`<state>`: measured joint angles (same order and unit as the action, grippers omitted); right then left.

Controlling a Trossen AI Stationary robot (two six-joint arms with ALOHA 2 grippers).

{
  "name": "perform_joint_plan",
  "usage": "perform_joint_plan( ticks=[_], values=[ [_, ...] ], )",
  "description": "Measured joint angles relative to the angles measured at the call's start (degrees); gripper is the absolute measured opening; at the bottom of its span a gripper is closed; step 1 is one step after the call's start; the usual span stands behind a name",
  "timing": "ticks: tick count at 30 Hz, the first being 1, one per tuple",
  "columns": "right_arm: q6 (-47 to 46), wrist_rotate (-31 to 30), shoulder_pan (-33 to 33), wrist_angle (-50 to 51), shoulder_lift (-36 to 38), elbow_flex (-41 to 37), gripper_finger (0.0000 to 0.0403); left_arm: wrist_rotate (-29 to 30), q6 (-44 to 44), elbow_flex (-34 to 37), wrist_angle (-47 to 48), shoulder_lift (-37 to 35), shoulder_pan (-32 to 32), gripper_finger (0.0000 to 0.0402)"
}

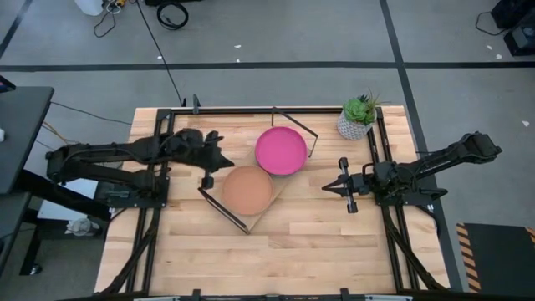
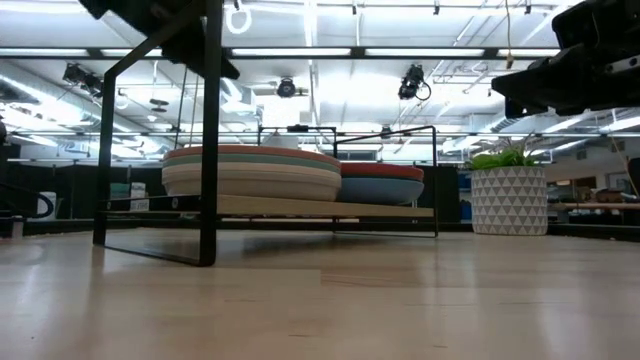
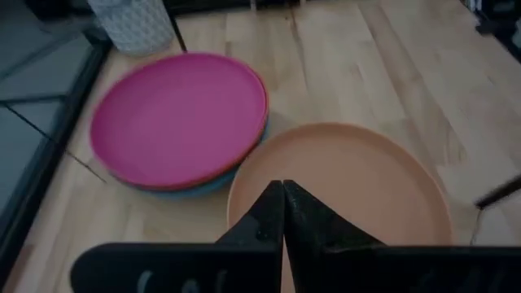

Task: Place and stack plates onto a shelf
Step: Return to Home Position

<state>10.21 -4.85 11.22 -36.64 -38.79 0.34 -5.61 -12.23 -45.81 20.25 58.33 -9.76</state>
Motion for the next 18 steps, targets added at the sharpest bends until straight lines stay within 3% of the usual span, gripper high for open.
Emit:
perform_joint_plan(
  ticks=[10, 18],
  values=[
    [-0.4, 0.0, 0.0, 0.0, -1.5, 0.0, 0.0018, 5.4, 4.0, 11.2, -5.9, -11.9, 1.8, 0.0008],
    [-7.9, -1.2, -0.2, -1.9, 1.3, 0.0, 0.0018, 10.2, 6.1, 16.2, -6.2, -19.9, 5.2, 0.0008]
  ],
)
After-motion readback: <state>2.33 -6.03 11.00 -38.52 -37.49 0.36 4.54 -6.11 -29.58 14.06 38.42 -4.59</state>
